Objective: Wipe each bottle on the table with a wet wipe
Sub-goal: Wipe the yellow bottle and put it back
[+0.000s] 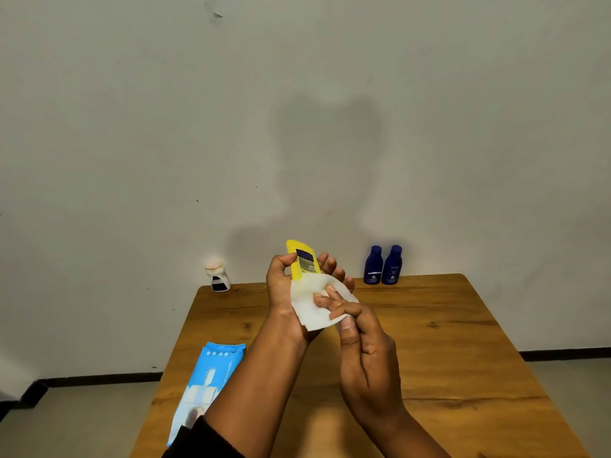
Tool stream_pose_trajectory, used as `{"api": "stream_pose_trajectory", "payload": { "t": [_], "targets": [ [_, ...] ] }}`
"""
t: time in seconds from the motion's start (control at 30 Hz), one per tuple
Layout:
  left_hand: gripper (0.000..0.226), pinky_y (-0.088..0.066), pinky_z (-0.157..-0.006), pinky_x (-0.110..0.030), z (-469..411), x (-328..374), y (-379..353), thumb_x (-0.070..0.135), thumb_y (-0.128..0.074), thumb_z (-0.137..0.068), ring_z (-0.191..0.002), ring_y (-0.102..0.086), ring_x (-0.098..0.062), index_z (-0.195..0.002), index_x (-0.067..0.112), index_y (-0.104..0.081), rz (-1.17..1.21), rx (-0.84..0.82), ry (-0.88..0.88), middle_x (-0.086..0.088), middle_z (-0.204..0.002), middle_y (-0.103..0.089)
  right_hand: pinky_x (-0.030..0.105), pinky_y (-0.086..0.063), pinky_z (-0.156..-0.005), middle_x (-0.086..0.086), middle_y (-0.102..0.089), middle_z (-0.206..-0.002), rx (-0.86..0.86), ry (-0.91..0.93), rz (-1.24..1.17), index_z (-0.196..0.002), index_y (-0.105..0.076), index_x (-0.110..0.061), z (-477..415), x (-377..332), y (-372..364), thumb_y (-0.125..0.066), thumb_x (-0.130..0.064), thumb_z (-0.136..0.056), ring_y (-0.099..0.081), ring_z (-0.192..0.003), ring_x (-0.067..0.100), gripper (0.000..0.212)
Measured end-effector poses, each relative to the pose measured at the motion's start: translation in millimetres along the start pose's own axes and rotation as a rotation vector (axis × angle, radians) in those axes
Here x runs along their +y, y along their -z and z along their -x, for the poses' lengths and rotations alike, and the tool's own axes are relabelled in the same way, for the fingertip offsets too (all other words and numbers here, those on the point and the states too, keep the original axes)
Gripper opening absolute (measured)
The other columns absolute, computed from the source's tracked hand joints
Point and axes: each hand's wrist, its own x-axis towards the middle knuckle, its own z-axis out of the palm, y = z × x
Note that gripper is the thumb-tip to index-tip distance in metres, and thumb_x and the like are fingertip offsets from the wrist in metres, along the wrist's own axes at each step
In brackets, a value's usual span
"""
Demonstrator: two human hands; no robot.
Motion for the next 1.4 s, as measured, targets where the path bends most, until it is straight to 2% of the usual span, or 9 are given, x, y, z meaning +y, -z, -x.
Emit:
{"api": "stream_pose_trajectory", "payload": {
  "t": [0.23, 0.43, 0.6, 0.7, 0.9, 1.03, 1.13, 1.27, 1.4],
  "targets": [
    [0.051, -0.053, -0.083, -0.047, 9, 1, -2, 0.023, -0.040, -0.080, -0.079, -0.069, -0.033, -0.124, 0.005, -0.057, -0.011, -0.028, -0.098, -0.014, -0.097, -0.067, 0.015, -0.047, -0.091, -0.007, -0.066, -0.115, 0.115, -0.029, -0.020, -0.110, -0.061, -0.015, -11, -2, 10, -0.038, -0.027, -0.097, -0.058, -0.116, 0.008, 0.029],
    [0.054, -0.051, -0.092, -0.054, 13, -8, 2, 0.013, -0.040, -0.079, -0.098, -0.067, -0.041, -0.130, 0.005, -0.056, -0.014, -0.014, -0.092, -0.018, -0.103, -0.068, 0.021, -0.050, -0.083, 0.001, -0.066, -0.113, 0.525, -0.062, -0.002, -0.109, -0.063, -0.013, -53, -14, 33, -0.045, -0.017, -0.099, -0.060, -0.108, 0.009, 0.021],
    [0.039, -0.060, -0.073, -0.041, 17, -16, -2, 0.024, -0.047, -0.084, -0.082, -0.072, -0.034, -0.117, 0.007, -0.060, -0.025, -0.080, -0.022, -0.018, -0.104, -0.068, 0.035, -0.048, -0.101, -0.003, -0.065, -0.122, 0.069, 0.117, 0.364, -0.114, -0.065, -0.016, -37, 2, 18, -0.044, -0.023, -0.095, -0.053, -0.123, 0.006, 0.029],
    [0.051, -0.048, -0.097, -0.053, 17, -11, -1, 0.048, -0.051, -0.093, -0.110, -0.064, -0.040, -0.127, 0.011, -0.058, -0.016, -0.088, 0.046, -0.021, -0.125, -0.066, 0.039, -0.043, -0.107, -0.008, -0.053, -0.140, -0.172, 0.055, 0.535, -0.124, -0.060, -0.023, -14, 19, 9, -0.042, -0.026, -0.095, -0.038, -0.136, 0.003, 0.034],
    [0.063, -0.053, -0.090, -0.055, 11, -12, 8, 0.061, -0.048, -0.092, -0.102, -0.069, -0.042, -0.131, 0.012, -0.050, -0.053, -0.076, 0.012, -0.019, -0.117, -0.069, 0.044, -0.045, -0.104, -0.001, -0.053, -0.141, -0.248, 0.230, 0.615, -0.118, -0.059, -0.020, 11, 20, 11, -0.036, -0.022, -0.093, -0.042, -0.136, 0.015, 0.034],
    [0.078, -0.045, -0.102, -0.055, 15, -17, 7, 0.068, -0.048, -0.088, -0.120, -0.060, -0.037, -0.141, 0.010, -0.050, -0.099, -0.079, 0.101, -0.016, -0.138, -0.058, 0.034, -0.048, -0.102, -0.002, -0.056, -0.138, -0.048, 0.029, 0.480, -0.136, -0.052, -0.022, 0, 20, 14, -0.036, -0.025, -0.091, -0.048, -0.130, 0.007, 0.047],
    [0.073, -0.038, -0.108, -0.053, 15, -16, 5, 0.068, -0.050, -0.087, -0.127, -0.053, -0.037, -0.129, 0.009, -0.060, -0.119, -0.051, 0.084, -0.018, -0.137, -0.058, 0.035, -0.038, -0.110, -0.001, -0.053, -0.140, -0.120, 0.064, 0.513, -0.135, -0.054, -0.022, 1, 11, 6, -0.033, -0.024, -0.087, -0.041, -0.135, 0.010, 0.052],
    [0.065, -0.056, -0.091, -0.043, 13, -20, 6, 0.063, -0.056, -0.086, -0.101, -0.068, -0.029, -0.121, 0.009, -0.064, -0.220, 0.016, -0.012, -0.015, -0.107, -0.070, 0.032, -0.041, -0.109, 0.000, -0.054, -0.139, -0.106, -0.003, 0.456, -0.134, -0.056, -0.022, -25, 4, 10, -0.041, -0.014, -0.089, -0.045, -0.132, 0.010, 0.048],
    [0.051, -0.059, -0.074, -0.035, 15, -32, 2, 0.056, -0.052, -0.094, -0.100, -0.073, -0.025, -0.119, 0.015, -0.069, -0.376, 0.040, -0.104, -0.011, -0.112, -0.074, 0.033, -0.050, -0.098, 0.003, -0.063, -0.128, -0.074, -0.094, 0.494, -0.132, -0.057, -0.021, -66, -5, 9, -0.046, -0.004, -0.093, -0.060, -0.118, 0.017, 0.044]
  ]
}}
